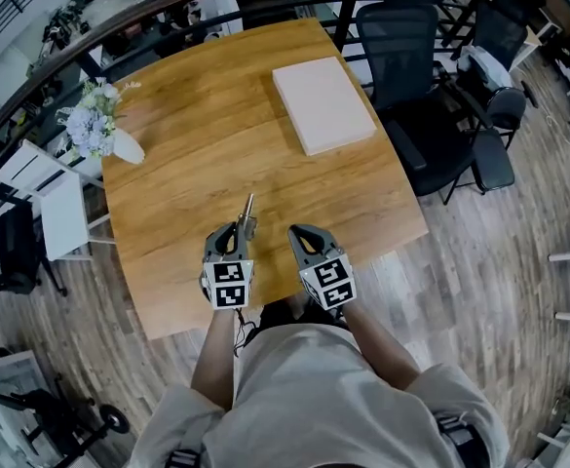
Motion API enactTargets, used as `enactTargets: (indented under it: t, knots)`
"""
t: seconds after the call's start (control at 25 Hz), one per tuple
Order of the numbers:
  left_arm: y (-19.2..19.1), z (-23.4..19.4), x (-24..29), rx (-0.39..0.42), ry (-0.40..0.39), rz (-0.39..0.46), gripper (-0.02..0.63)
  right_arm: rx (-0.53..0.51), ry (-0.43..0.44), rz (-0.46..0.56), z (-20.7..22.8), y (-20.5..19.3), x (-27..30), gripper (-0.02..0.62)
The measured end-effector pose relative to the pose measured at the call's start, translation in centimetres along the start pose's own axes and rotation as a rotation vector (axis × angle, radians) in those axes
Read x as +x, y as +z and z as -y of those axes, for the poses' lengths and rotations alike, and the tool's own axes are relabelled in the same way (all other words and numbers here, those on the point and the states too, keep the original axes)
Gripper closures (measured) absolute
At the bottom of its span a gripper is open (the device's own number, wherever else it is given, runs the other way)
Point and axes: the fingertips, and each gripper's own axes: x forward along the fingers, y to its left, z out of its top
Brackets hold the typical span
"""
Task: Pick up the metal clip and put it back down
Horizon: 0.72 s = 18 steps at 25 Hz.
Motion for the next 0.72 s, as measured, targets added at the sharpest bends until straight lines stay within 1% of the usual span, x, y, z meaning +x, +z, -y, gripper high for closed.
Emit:
enactTargets:
  t: [0.16,0.32,0.56,0.72]
  knots:
    - [0.8,-0.3,-1.3,-0.02,0.024,0.028,0.575,-0.006,0.012,0.022,-0.1,0.7,0.1,0.569]
    - [2.0,-0.4,-2.6,-0.051,0.036,0.07,0.575,-0.008,0.005,0.056,0.1,2.1,-0.4,0.569]
    - [4.7,0.2,-4.0,-0.075,0.018,0.141,0.577,-0.021,-0.01,0.129,1.0,4.8,-1.8,0.569]
    - [7.2,0.1,-5.1,-0.079,0.026,0.206,0.575,-0.029,-0.031,0.183,1.6,7.0,-3.2,0.569]
